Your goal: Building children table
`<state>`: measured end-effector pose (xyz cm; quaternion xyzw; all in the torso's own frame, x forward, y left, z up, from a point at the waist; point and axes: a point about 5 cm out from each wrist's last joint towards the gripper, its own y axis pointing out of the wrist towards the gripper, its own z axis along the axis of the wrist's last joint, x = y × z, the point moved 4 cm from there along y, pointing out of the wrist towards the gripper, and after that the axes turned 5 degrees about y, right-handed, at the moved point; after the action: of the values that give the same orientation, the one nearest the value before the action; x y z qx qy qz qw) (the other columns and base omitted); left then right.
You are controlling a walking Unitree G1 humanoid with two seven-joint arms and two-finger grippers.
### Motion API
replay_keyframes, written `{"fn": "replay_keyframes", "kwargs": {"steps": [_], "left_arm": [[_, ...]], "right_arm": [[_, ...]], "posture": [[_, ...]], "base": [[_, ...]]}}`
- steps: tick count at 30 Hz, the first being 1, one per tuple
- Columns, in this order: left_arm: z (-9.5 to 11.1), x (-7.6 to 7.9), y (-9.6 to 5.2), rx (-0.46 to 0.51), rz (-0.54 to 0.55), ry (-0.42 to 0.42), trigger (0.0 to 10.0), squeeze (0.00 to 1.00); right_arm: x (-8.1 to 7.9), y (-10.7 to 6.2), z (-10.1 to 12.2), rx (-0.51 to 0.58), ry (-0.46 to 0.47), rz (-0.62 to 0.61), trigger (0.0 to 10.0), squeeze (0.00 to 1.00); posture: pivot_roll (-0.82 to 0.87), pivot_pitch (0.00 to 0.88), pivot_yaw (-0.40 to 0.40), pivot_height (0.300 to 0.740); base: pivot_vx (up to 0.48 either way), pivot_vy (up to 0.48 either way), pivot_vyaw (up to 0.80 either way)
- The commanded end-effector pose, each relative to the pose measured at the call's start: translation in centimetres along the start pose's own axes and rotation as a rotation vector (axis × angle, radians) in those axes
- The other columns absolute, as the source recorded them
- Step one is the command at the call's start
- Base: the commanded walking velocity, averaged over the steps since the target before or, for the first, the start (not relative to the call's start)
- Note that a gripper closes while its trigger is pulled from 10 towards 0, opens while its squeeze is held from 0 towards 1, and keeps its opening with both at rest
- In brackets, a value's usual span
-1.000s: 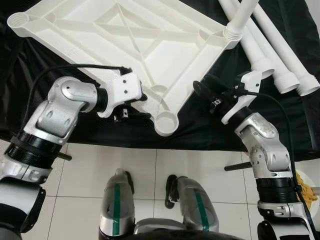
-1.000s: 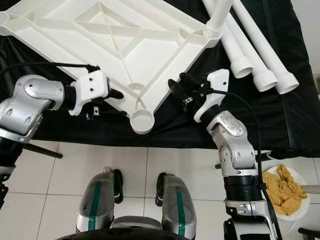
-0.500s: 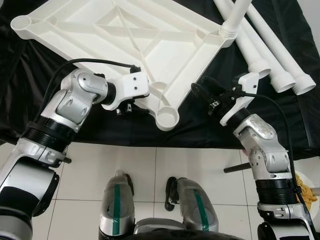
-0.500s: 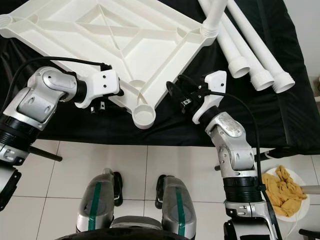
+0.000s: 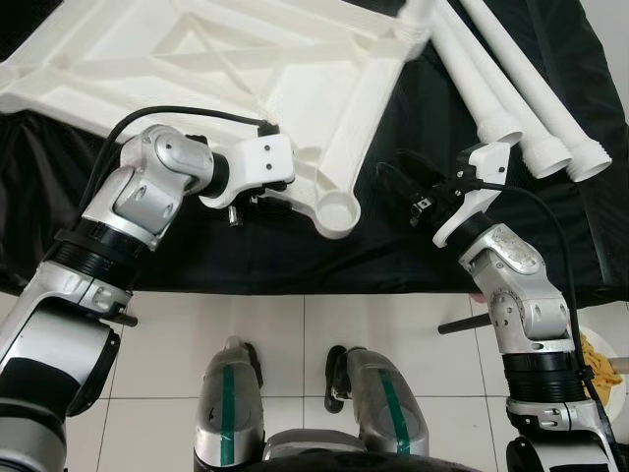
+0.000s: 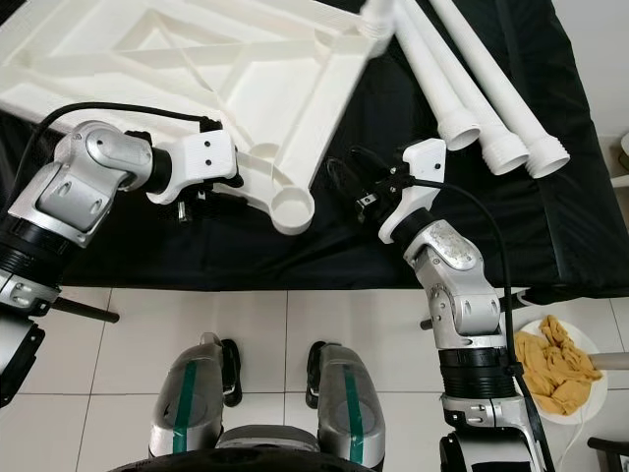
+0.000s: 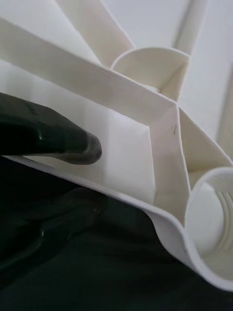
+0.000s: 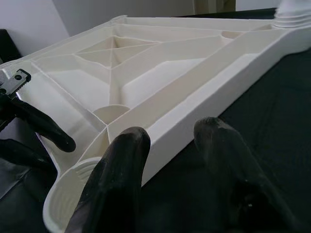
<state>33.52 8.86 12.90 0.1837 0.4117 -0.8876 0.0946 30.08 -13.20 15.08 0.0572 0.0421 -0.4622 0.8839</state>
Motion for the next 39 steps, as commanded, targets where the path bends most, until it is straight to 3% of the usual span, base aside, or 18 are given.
{"fn": "replay_keyframes", "kwargs": {"steps": [1, 17, 23, 30, 32, 39], "left_arm": [[-4.4, -0.1, 0.5, -0.149, 0.159, -0.116, 0.0, 0.00], [-3.9, 0.2, 1.1, -0.130, 0.180, -0.163, 0.0, 0.00], [-1.2, 0.7, 3.3, -0.059, 0.246, -0.253, 0.2, 0.00], [0.5, 0.4, 4.2, -0.010, 0.290, -0.286, 0.0, 0.00], [3.6, -0.9, 5.8, 0.050, 0.403, -0.373, 0.0, 0.00], [4.1, -2.1, 6.2, 0.029, 0.495, -0.432, 0.0, 0.00]], "right_arm": [[0.0, -0.3, 0.0, -0.008, -0.008, -0.006, 10.0, 0.00], [0.0, -0.1, 0.0, -0.007, -0.011, -0.002, 10.0, 0.00], [0.0, 0.2, 0.1, -0.003, -0.011, -0.001, 10.0, 0.00], [0.0, 0.3, 0.1, 0.000, -0.009, -0.001, 10.0, 0.00], [-0.2, 0.5, 0.2, 0.008, -0.003, -0.003, 10.0, 0.00], [0.0, 0.5, 0.4, 0.029, -0.002, -0.028, 10.0, 0.00]], "posture": [[0.03, 0.103, -0.013, 0.740], [0.03, 0.088, -0.017, 0.740], [0.03, 0.076, -0.019, 0.740], [0.03, 0.074, -0.019, 0.740], [0.03, 0.078, -0.017, 0.740], [0.03, 0.087, -0.014, 0.740]], "base": [[0.000, 0.000, 0.00], [0.000, 0.000, 0.00], [0.000, 0.000, 0.00], [0.000, 0.000, 0.00], [0.000, 0.000, 0.00], [0.000, 0.000, 0.00]]}}
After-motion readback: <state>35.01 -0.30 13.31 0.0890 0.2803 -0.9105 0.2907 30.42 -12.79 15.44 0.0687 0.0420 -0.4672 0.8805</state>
